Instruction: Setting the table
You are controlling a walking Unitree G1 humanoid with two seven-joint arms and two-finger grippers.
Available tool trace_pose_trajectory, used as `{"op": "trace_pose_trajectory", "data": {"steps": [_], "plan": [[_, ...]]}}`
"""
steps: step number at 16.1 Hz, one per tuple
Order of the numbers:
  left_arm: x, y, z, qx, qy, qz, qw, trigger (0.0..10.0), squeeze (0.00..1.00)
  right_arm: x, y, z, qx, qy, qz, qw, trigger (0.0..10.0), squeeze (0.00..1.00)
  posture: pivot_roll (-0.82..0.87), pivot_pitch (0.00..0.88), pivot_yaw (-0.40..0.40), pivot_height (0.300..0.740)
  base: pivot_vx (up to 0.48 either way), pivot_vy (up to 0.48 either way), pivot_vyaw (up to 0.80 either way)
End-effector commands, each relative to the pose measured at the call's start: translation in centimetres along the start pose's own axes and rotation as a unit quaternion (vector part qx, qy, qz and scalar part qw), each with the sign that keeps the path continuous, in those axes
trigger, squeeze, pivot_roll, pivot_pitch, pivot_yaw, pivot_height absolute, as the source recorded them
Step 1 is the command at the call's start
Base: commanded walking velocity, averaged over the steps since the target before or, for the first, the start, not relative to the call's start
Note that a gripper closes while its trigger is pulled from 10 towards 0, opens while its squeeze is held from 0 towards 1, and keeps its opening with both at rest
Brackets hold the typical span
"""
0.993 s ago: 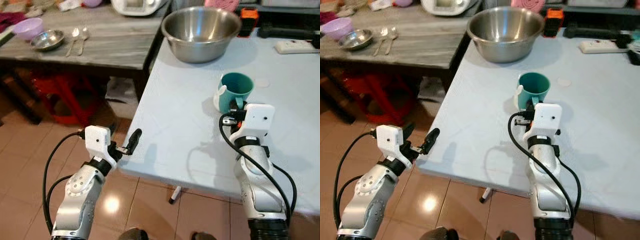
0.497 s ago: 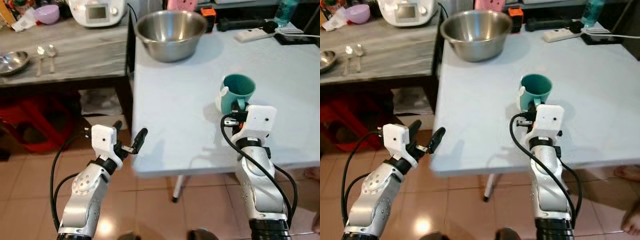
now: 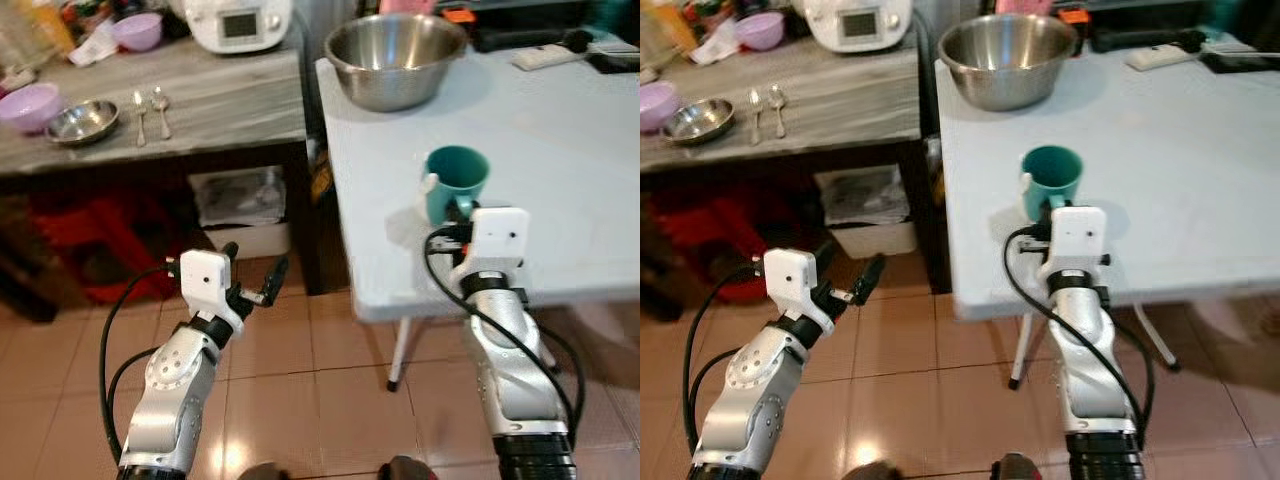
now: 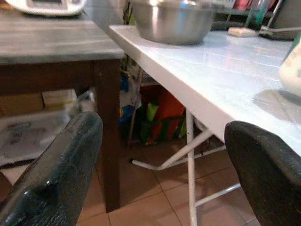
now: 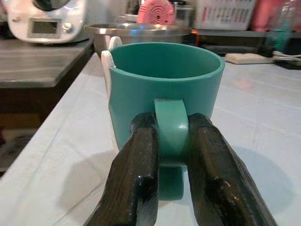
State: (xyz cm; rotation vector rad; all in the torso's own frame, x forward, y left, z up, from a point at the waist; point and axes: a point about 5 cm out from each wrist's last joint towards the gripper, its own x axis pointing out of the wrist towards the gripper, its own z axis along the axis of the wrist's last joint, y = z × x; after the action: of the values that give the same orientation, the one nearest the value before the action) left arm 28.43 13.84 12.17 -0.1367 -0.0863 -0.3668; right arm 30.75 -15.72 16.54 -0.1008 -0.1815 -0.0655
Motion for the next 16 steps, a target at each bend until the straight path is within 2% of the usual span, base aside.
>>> {"op": "trace_pose_trajectory", "data": {"steps": [1,3,4,6,16], "plan": [[-0.57,1.24,-0.26,0.01,0.009,0.027,1.0,10.0,0.0,0.14,1.1,0.63,0.006,-0.016,0.016,1.0,10.0,0.0,-0.11,0.141,0.087,0.74,0.0,0.476,0.0],[-0.41,1.16,-0.17,0.011,0.006,0.029,1.0,10.0,0.0,0.18,0.88,0.48,-0.001,-0.014,0.02,1.0,10.0,0.0,-0.11,0.138,0.087,0.74,0.0,0.474,0.0],[-0.32,1.1,-0.13,0.011,0.005,0.03,0.999,10.0,0.0,0.2,0.52,0.25,-0.009,-0.007,0.0,1.0,10.0,0.0,-0.11,0.138,0.087,0.74,0.0,0.472,0.0],[-0.21,1.05,-0.19,0.011,0.004,0.032,0.999,10.0,0.0,0.03,0.7,-0.01,0.015,0.008,0.014,1.0,10.0,0.0,-0.12,0.137,0.087,0.74,0.0,0.472,0.0],[-0.2,0.91,-0.46,0.014,0.009,0.037,0.999,10.0,0.0,-0.02,0.82,0.33,0.009,-0.008,0.017,1.0,10.0,0.0,-0.11,0.135,0.087,0.74,0.0,0.47,0.0]]}}
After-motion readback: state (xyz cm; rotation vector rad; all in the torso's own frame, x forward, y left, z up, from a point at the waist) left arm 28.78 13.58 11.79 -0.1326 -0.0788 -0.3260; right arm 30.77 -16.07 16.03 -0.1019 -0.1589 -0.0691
